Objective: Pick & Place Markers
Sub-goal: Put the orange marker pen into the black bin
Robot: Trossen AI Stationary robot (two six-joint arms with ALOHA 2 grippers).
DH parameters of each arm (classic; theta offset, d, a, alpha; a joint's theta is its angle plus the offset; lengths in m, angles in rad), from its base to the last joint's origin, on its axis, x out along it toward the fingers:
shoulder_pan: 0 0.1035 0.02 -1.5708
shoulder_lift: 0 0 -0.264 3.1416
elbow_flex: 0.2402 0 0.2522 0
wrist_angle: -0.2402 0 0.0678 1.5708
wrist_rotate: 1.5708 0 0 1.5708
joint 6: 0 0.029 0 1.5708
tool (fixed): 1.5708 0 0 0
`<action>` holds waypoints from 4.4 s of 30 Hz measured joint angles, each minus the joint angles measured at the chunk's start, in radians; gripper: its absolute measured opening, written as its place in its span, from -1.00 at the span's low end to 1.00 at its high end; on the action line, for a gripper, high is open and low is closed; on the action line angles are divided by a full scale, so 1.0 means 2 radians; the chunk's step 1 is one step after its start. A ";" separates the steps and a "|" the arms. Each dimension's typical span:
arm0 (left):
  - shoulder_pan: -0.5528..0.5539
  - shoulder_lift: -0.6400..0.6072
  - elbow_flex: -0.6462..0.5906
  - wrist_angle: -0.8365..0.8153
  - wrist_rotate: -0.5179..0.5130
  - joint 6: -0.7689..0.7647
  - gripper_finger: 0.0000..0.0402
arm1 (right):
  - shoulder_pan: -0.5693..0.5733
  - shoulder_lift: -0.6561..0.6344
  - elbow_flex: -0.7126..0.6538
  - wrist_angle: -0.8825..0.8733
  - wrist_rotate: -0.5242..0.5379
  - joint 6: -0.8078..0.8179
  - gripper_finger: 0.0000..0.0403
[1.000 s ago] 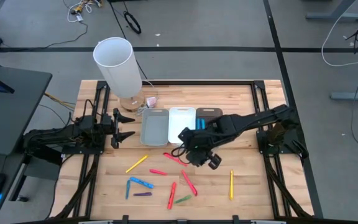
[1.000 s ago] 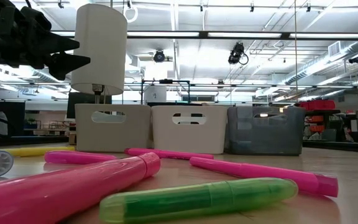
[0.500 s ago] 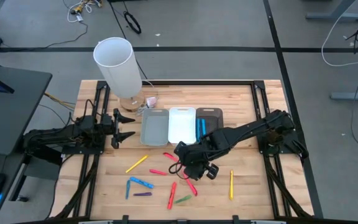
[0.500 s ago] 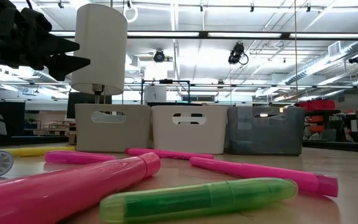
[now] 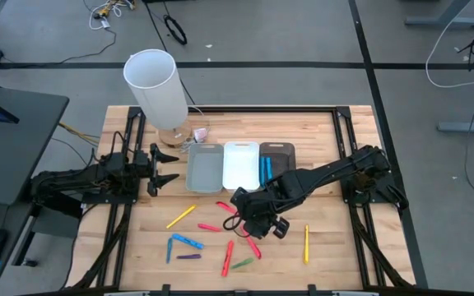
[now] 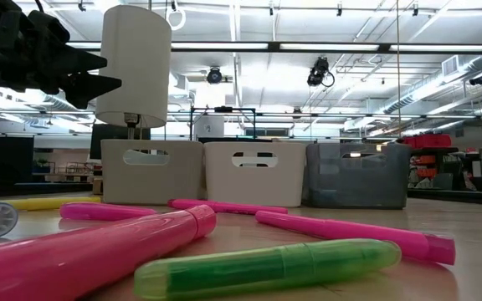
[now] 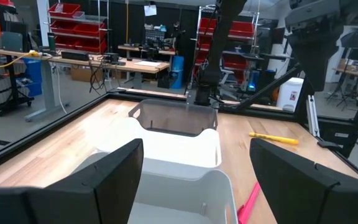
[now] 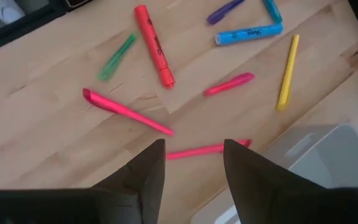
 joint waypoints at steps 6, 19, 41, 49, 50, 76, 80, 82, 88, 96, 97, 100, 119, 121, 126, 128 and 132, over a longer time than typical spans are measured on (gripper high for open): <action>0.000 0.000 0.000 0.000 0.000 0.000 0.51 | 0.000 0.000 0.000 -0.008 0.000 0.101 -0.18; 0.000 0.000 0.000 0.005 -0.075 0.111 0.51 | -0.005 0.000 0.000 0.019 0.000 0.347 -0.18; 0.000 0.000 0.000 0.103 -0.026 -0.151 0.51 | -0.069 -0.031 0.000 0.226 0.035 0.328 -0.18; 0.000 -0.001 0.000 0.183 -0.026 -0.188 0.51 | -0.093 -0.079 0.000 0.310 0.035 0.339 -0.18; 0.000 -0.001 0.000 0.185 -0.021 -0.188 0.51 | -0.096 -0.085 0.000 0.319 0.035 0.342 -0.18; -0.001 0.293 0.402 -0.104 0.060 -0.177 0.51 | -0.155 -0.171 0.000 0.277 0.102 0.324 -0.18; -0.007 0.354 0.475 -0.196 0.059 -0.253 0.51 | -0.163 -0.193 0.000 0.277 0.103 0.323 -0.18; -0.014 0.379 0.504 -0.233 0.059 -0.286 0.51 | -0.165 -0.204 0.000 0.274 0.101 0.320 -0.18; -0.031 0.440 0.571 -0.302 0.046 -0.380 0.51 | -0.180 -0.245 0.000 0.274 0.101 0.311 -0.18; -0.104 0.491 0.609 -0.337 -0.073 -0.465 0.51 | -0.244 -0.273 0.000 0.261 -0.064 0.350 -0.18; -0.115 0.497 0.612 -0.337 -0.090 -0.473 0.51 | -0.250 -0.273 0.000 0.258 -0.088 0.351 -0.18; -0.151 0.517 0.622 -0.337 -0.141 -0.495 0.51 | -0.257 -0.270 -0.002 0.253 -0.123 0.343 -0.18; -0.299 0.628 0.643 -0.331 -0.306 -0.680 0.51 | -0.257 -0.345 -0.271 0.459 -0.152 0.365 -0.18; -0.308 0.641 0.643 -0.330 -0.305 -0.710 0.51 | -0.257 -0.353 -0.288 0.474 -0.148 0.364 -0.18; -0.319 0.678 0.643 -0.325 -0.279 -0.767 0.51 | -0.257 -0.364 -0.306 0.492 -0.148 0.378 -0.18; -0.321 0.693 0.643 -0.325 -0.264 -0.786 0.51 | -0.257 -0.364 -0.306 0.487 -0.148 0.384 -0.18; -0.324 0.724 0.643 -0.326 -0.230 -0.823 0.51 | -0.257 -0.364 -0.306 0.486 -0.148 0.415 -0.18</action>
